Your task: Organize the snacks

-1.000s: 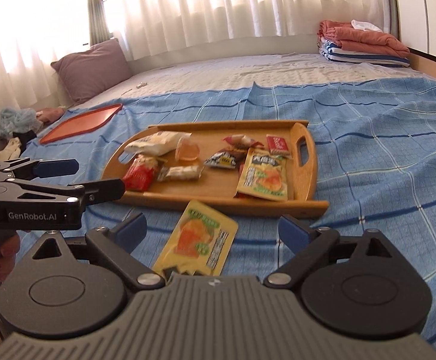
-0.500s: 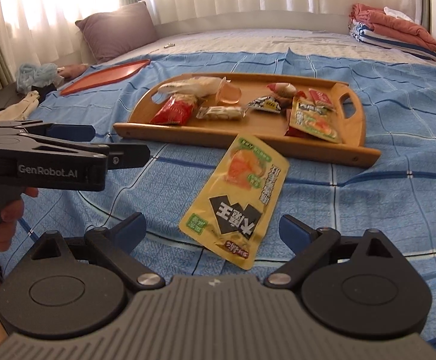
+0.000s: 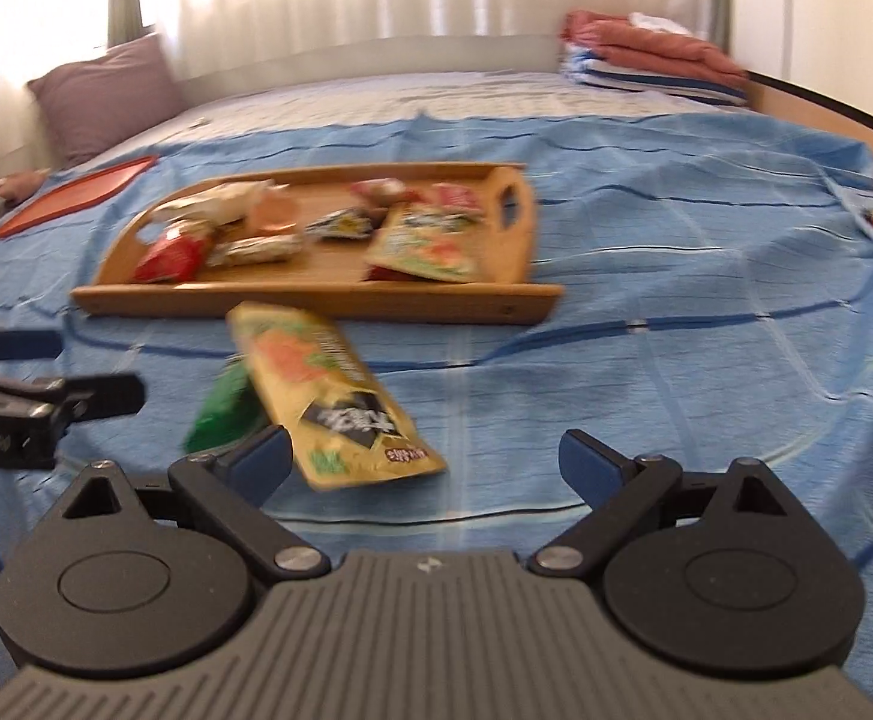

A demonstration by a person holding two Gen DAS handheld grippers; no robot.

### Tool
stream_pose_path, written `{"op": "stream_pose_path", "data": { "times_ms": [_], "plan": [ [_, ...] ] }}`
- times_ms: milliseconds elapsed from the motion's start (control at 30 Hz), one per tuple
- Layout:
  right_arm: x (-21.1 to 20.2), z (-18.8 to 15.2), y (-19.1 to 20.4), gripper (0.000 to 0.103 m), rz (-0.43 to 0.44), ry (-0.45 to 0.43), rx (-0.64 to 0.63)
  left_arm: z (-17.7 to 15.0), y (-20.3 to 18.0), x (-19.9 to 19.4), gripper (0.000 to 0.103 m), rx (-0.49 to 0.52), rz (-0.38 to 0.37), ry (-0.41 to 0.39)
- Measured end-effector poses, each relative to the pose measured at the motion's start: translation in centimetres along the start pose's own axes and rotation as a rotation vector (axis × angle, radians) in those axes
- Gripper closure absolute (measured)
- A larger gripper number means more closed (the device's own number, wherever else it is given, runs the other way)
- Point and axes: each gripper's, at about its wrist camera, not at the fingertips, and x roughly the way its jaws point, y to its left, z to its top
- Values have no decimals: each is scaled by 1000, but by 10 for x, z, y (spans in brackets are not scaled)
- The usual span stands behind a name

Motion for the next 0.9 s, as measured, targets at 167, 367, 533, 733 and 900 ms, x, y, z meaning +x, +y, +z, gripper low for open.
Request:
{"op": "stream_pose_path", "data": {
  "times_ms": [167, 367, 533, 733, 900],
  "plan": [
    [-3, 4, -28, 4, -52, -14, 84, 2, -20, 14, 8, -5, -40, 18],
    [-6, 2, -34, 4, -58, -18, 55, 5, -34, 32, 33, -21, -62, 66],
    [-5, -1, -26, 4, -51, -13, -3, 3, -35, 46, 56, -69, -77, 107],
    [-1, -3, -14, 4, -10, -4, -43, 6, -29, 40, 71, -85, 13, 80],
    [6, -1, -1, 4, 38, -14, -77, 8, -12, 28, 71, -85, 44, 46]
  ]
}}
